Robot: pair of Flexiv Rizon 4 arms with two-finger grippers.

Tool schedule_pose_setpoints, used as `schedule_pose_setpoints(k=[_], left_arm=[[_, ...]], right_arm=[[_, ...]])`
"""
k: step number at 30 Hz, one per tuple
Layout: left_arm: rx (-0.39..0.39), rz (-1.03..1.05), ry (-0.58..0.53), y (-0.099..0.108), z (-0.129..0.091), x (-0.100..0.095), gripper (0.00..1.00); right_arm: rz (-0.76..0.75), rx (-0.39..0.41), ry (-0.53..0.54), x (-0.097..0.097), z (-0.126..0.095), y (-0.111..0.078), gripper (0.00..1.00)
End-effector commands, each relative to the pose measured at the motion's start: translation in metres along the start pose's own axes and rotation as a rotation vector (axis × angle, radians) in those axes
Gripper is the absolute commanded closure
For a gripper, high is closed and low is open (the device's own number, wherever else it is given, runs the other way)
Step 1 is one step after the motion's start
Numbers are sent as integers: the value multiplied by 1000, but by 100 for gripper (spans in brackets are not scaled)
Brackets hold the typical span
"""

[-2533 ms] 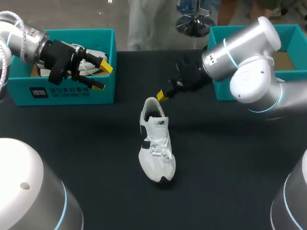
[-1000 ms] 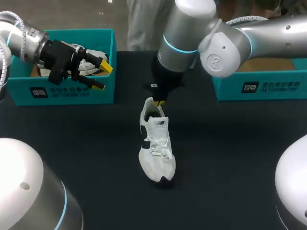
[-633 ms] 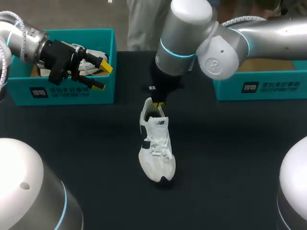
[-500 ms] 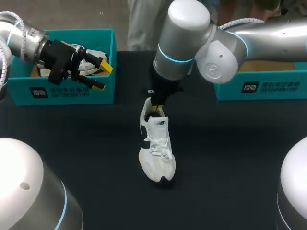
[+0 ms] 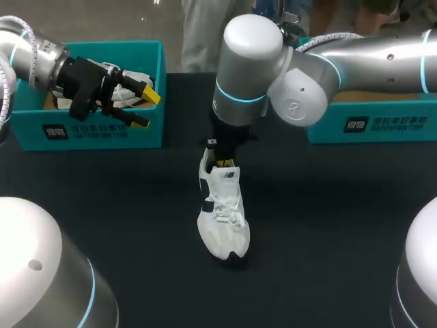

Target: Take the shoe out of the shoebox, open the shoe tongue, remove and reinsert the insole, then place the shoe into the shoebox

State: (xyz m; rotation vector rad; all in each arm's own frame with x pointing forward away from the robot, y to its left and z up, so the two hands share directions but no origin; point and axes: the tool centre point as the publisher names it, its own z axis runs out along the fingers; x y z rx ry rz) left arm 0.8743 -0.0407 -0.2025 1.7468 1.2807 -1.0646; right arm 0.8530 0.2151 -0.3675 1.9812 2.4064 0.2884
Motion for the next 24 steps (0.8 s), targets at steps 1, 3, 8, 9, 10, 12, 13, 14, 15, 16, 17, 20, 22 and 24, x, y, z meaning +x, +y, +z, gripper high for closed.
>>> schedule_pose_setpoints(k=[1,3,8,9,10,12,13,14,15,16,17,20,22,24], left_arm=[[1,0,2,0,0,0,0],[1,0,2,0,0,0,0],[1,0,2,0,0,0,0],[1,0,2,0,0,0,0],[1,0,2,0,0,0,0],[1,0,2,0,0,0,0],[1,0,2,0,0,0,0],[1,0,2,0,0,0,0],[1,0,2,0,0,0,0],[1,0,2,0,0,0,0],[1,0,2,0,0,0,0],[1,0,2,0,0,0,0],[1,0,2,0,0,0,0],[1,0,2,0,0,0,0]], right_arm=[[10,-2,-14,6,16,0,100],[13,-3,-17,6,20,0,100],[15,3,-25,6,29,1,100],[16,4,-28,6,30,2,100],[15,11,-28,6,32,2,100],[16,18,-29,6,34,2,100],[15,23,-31,6,36,2,100],[16,26,-32,6,36,2,100],[16,37,-35,6,37,1,100],[17,42,-37,6,37,-1,100],[18,43,-37,6,36,-2,100],[23,50,-42,6,26,-5,100],[22,54,-44,7,19,-6,100],[20,67,-51,8,13,-7,100]])
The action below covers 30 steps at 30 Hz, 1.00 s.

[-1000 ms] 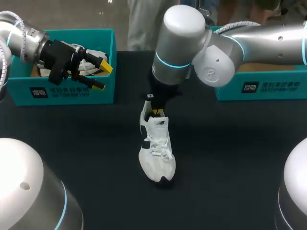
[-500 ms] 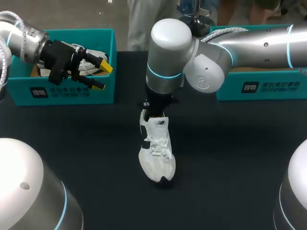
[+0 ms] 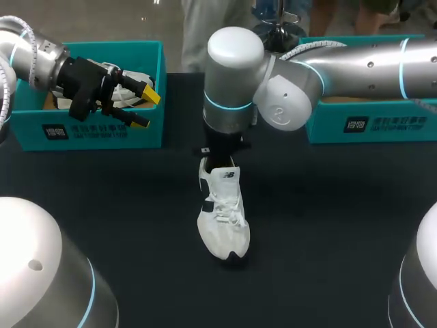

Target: Take the shoe out of the shoebox, open the shoe tongue, remove and reinsert the insole, then place the shoe into the shoebox

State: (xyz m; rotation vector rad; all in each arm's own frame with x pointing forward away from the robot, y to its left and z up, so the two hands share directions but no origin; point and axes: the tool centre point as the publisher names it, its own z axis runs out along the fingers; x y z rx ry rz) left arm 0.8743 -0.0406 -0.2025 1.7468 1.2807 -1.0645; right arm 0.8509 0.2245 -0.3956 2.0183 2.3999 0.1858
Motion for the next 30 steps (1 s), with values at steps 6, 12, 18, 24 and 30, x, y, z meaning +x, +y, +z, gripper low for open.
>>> schedule_pose_setpoints(k=[6,12,18,24,30], left_arm=[[1,1,2,0,0,0,0],[1,1,2,0,0,0,0],[1,1,2,0,0,0,0],[1,1,2,0,0,0,0],[1,1,2,0,0,0,0]], right_arm=[[15,51,-39,0,-17,-13,100],[22,94,-44,1,-4,-17,100],[15,140,-62,5,12,-21,100],[12,164,-79,7,-3,-23,100],[4,234,-87,4,-28,-22,100]])
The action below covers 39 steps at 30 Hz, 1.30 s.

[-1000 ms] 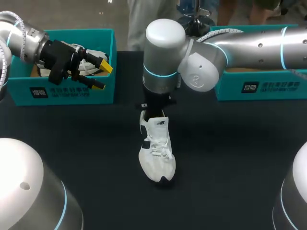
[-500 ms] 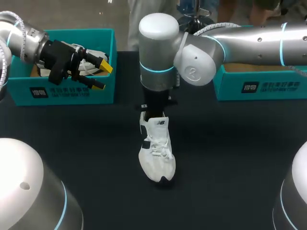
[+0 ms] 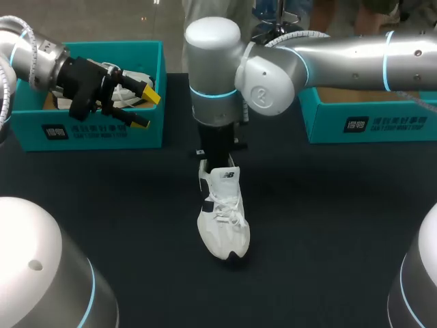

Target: Take the shoe out of the shoebox, open the shoe tongue, remove and reinsert the insole, then place the shoe into the shoebox

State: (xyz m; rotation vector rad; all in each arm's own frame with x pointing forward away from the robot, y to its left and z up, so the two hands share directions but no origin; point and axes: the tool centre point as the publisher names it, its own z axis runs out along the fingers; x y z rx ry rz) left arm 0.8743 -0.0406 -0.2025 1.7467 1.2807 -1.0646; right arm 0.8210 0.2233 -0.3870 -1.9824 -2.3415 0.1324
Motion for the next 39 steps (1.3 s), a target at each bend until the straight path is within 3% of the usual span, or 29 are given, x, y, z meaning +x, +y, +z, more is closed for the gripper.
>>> schedule_pose_setpoints(k=[1,7,20,25,26,27,29,31,32,33,34,39], left_arm=[[1,1,2,0,0,0,0],[1,1,2,0,0,0,0],[1,1,2,0,0,0,0],[1,1,2,0,0,0,0],[1,1,2,0,0,0,0],[1,1,2,0,0,0,0],[1,1,2,0,0,0,0],[1,1,2,0,0,0,0],[1,1,2,0,0,0,0],[1,1,2,0,0,0,0],[1,1,2,0,0,0,0],[1,1,2,0,0,0,0]], right_arm=[[-10,39,-16,-2,-20,2,100],[-16,113,7,-6,-34,-7,100],[37,268,-7,-4,-34,-31,100],[30,273,8,-3,-35,-33,100],[24,265,22,-3,-35,-33,96],[25,270,23,-3,-36,-33,86],[27,270,23,-2,-36,-34,53],[33,279,26,-1,-37,-35,51],[34,279,27,-2,-37,-36,44],[38,280,30,-2,-38,-36,27],[41,283,29,-2,-38,-37,3],[44,282,39,-2,-39,-39,0]])
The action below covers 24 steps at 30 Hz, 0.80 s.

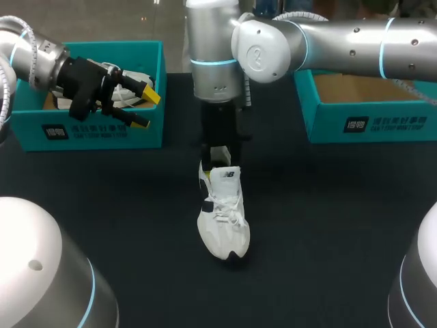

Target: Take the shoe out of the shoebox, open the shoe tongue, remove and reinsert the insole, then place the shoe into the shoebox

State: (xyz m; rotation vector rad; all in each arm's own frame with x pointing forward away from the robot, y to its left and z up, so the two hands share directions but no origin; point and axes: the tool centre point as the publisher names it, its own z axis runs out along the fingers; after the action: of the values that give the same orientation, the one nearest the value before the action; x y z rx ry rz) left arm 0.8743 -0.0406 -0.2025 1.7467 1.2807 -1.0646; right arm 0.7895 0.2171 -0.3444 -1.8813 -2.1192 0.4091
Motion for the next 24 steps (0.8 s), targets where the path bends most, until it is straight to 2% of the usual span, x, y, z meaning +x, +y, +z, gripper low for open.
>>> schedule_pose_setpoints(k=[1,12,24], left_arm=[[1,1,2,0,0,0,0],[1,1,2,0,0,0,0],[1,1,2,0,0,0,0]], right_arm=[[-1,-3,7,-2,1,-3,0],[-4,20,33,0,9,-4,0],[11,24,14,3,-1,-17,0]])
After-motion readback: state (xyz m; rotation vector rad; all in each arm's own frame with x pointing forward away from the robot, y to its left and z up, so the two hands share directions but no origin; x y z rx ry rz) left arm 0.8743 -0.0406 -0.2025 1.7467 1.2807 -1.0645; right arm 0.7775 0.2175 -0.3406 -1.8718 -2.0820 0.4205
